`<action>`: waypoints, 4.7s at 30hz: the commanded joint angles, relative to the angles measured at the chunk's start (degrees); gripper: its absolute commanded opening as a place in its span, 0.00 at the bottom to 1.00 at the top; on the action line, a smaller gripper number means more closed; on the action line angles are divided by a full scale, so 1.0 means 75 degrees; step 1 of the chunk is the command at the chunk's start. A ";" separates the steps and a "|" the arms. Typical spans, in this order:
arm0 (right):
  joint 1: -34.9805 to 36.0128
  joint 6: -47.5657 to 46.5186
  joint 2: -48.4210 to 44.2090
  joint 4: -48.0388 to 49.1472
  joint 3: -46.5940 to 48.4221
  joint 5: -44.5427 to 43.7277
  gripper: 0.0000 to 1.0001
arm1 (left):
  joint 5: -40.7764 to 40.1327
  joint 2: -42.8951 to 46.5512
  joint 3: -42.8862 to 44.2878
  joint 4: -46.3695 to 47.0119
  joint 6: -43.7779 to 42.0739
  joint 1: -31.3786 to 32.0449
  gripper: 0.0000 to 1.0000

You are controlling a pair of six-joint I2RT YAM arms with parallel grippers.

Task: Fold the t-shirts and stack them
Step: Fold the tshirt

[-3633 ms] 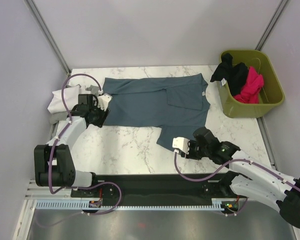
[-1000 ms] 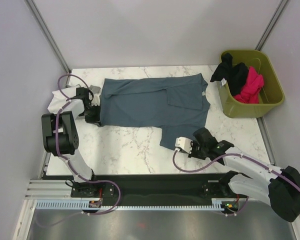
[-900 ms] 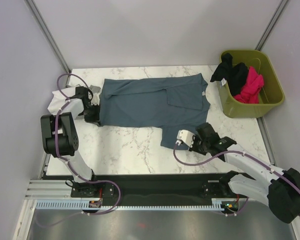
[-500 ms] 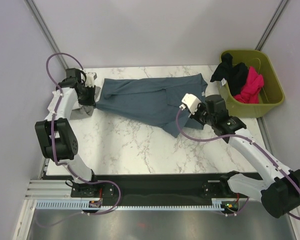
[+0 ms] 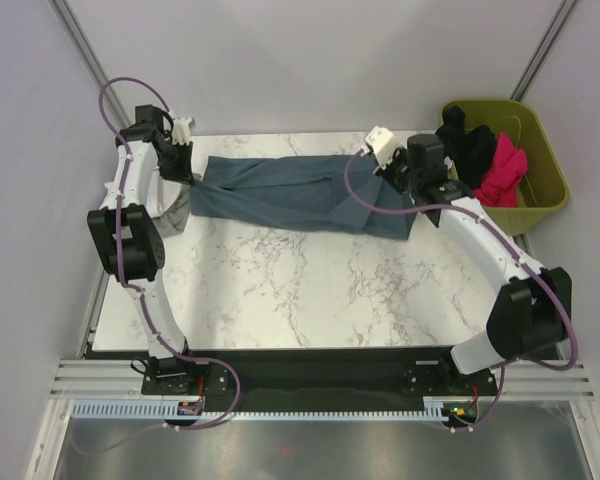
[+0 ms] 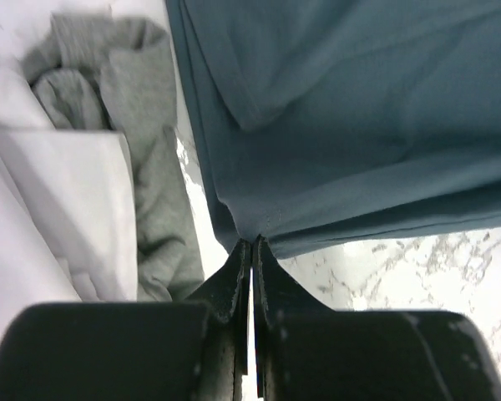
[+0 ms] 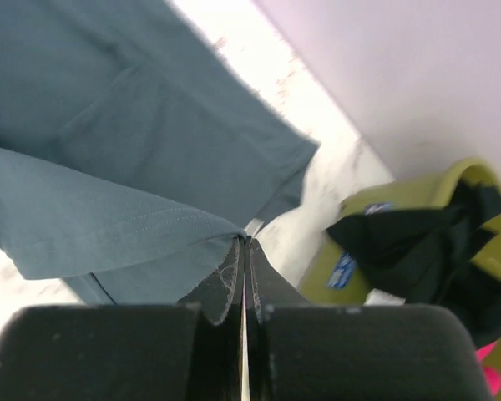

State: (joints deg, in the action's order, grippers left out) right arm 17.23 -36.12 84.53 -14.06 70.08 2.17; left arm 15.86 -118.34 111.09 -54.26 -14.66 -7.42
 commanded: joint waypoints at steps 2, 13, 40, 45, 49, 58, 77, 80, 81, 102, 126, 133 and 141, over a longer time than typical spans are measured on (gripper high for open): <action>-0.0317 0.0082 0.1394 0.0692 0.1876 0.0143 0.00 | 0.0323 -0.0731 0.1776 -0.0674 0.0043 -0.0042 0.02; -0.0646 0.0210 0.6325 0.0317 0.7032 0.0004 0.00 | -0.0355 -0.3157 0.4185 -0.0397 0.0101 0.0216 0.28; -0.1126 0.5355 0.5943 -0.0773 0.4659 0.2721 0.62 | 0.1601 -0.2711 0.1991 0.0309 0.0853 0.0321 0.43; -0.1220 0.5495 0.6354 -0.0878 0.4532 0.2640 0.63 | 0.1273 -0.3134 0.2216 0.0332 0.0747 0.0450 0.43; -0.1231 0.5636 0.6191 -0.0879 0.3771 0.2558 0.64 | 0.0922 -0.3205 0.1831 0.0332 0.0770 0.0497 0.43; -0.1548 0.5485 0.4879 -0.0937 0.1790 0.2347 0.64 | 0.0440 -0.1791 -0.0883 0.0496 0.0606 0.0497 0.42; -0.1571 0.5062 0.2956 -0.1277 0.1190 0.3260 0.64 | 0.1236 0.2349 -0.4042 0.1223 0.0887 0.0532 0.40; -0.1571 0.5120 0.3037 -0.1242 0.1308 0.3517 0.63 | 0.1331 0.2362 -0.4112 0.1199 0.0969 0.0672 0.40; -0.1571 0.5155 0.3084 -0.1207 0.1319 0.3577 0.63 | 0.1331 0.2303 -0.4147 0.1199 0.0970 0.0708 0.40; -0.1314 0.5214 0.4725 -0.0925 0.2327 0.4093 0.46 | 0.1331 0.1260 -0.4499 0.1199 0.0970 0.0896 0.40; -0.1138 0.4874 0.4339 -0.1312 0.2117 0.3530 0.52 | 0.1331 0.1096 -0.4558 0.1199 0.0970 0.0907 0.40; -0.1138 0.4863 0.4256 -0.1230 0.1765 0.3554 0.51 | 0.1331 0.1025 -0.4499 0.1199 0.0970 0.1142 0.40; -0.1138 0.4874 0.4655 -0.1148 0.2198 0.3659 0.32 | 0.1331 0.1049 -0.4523 0.1199 0.0970 0.1142 0.40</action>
State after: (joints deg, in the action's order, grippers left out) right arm 8.75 0.97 119.11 -24.05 83.61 28.62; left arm 24.40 -110.10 77.12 -45.54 -8.78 1.30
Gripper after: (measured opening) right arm 0.372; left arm 0.406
